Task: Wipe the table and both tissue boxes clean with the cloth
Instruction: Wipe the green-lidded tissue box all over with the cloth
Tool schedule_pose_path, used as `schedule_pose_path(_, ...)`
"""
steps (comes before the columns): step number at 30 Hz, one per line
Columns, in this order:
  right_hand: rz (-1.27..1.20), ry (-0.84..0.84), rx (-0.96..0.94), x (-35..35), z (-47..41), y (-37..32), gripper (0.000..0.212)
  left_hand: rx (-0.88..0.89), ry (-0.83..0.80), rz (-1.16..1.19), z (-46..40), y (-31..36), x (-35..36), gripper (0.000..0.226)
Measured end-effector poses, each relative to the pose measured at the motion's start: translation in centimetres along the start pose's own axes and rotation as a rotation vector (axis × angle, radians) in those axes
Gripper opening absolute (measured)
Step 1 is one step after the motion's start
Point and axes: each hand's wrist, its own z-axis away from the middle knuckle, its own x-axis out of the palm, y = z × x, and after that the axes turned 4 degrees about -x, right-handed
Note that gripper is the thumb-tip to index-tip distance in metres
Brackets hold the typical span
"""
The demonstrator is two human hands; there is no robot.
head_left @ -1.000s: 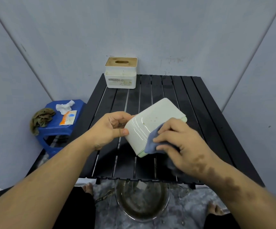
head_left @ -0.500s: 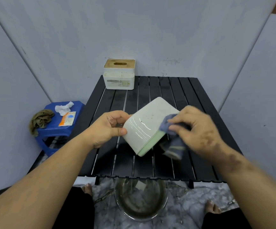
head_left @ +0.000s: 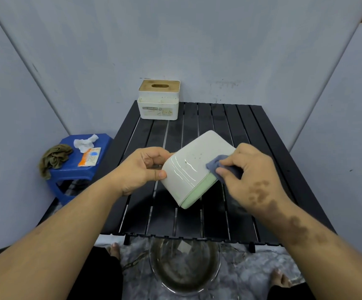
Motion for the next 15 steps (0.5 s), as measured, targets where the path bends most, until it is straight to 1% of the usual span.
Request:
schedule_pose_path(2, -0.025, -0.014, -0.011, -0.2, 0.0, 0.2, 0.006, -0.003, -0.002, -0.013, 0.0, 0.1, 0.1, 0.050)
schedule_pose_path(5, 0.025, 0.069, 0.081, -0.7, -1.1, 1.7, 0.007, 0.008, 0.003, -0.034, 0.0, 0.2, 0.4, 0.048)
schedule_pose_path(6, 0.039, 0.082, 0.078, -0.6, -1.1, 1.7, 0.006, 0.007, 0.007, -0.042, 0.1, 0.2, 0.4, 0.049)
schedule_pose_path(10, 0.014, 0.056, -0.075, 0.3, 0.0, 0.1, 0.005, -0.002, 0.008, -0.040, 0.2, 0.1, 0.2, 0.039)
schedule_pose_path(13, 0.018, 0.039, -0.176, -0.4, -0.3, 1.1, 0.005, -0.011, 0.017, -0.022, 0.2, 0.1, 0.4, 0.035)
schedule_pose_path(15, 0.078, 0.001, -0.248, -0.7, -0.6, 1.6, 0.006, -0.012, 0.026, -0.025, 0.1, 0.1, 0.4, 0.033)
